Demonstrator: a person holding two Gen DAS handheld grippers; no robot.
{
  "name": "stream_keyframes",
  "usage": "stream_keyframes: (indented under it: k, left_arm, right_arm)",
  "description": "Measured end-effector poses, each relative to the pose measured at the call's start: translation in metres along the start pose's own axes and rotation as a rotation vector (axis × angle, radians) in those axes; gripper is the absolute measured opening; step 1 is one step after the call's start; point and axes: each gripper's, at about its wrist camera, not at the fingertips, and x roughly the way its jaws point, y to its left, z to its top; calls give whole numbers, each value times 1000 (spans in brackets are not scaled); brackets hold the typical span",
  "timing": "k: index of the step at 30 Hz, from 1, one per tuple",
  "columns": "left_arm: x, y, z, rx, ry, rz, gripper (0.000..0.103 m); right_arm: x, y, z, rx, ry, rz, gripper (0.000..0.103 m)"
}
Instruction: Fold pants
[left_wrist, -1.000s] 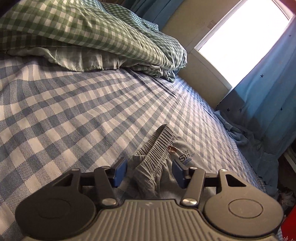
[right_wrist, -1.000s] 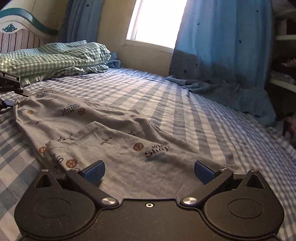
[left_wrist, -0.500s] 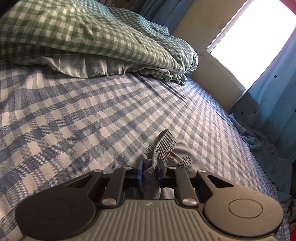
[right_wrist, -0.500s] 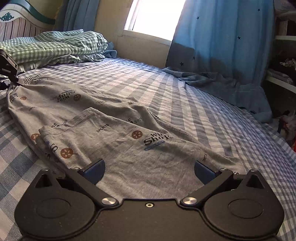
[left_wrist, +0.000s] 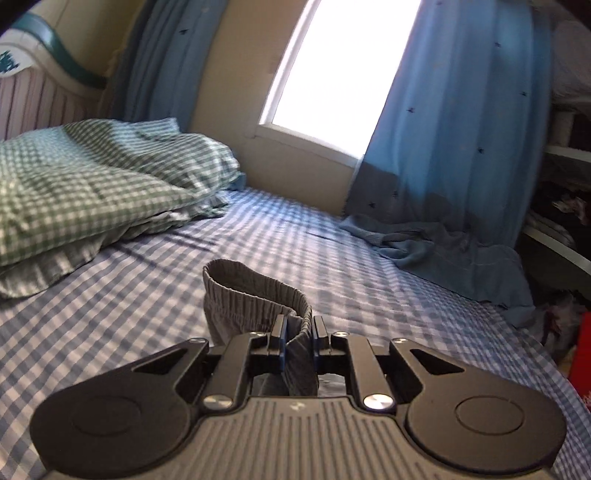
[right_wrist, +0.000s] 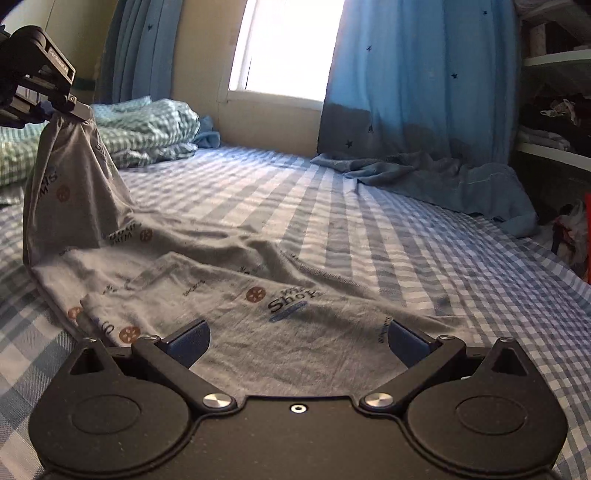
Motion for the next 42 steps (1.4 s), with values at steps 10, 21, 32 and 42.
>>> stream_keyframes:
  k: [10,21,32,42]
  left_arm:
    - [-15,-159,-51,244,57,-272,13]
    - [21,-231,-167,400,264,-372,13]
    - [7,-239,-197,474,280,-416,16]
    - [-5,-178,-186,320,357,-406,79]
  right_arm:
    - [-52,-90,-24,48,20,-165,102]
    - [-97,-161,-77,143,101,-310,102]
    - [-94,-164,-86,163,136,-322,102]
    - [-91,-157,-71,127,137,-342,102]
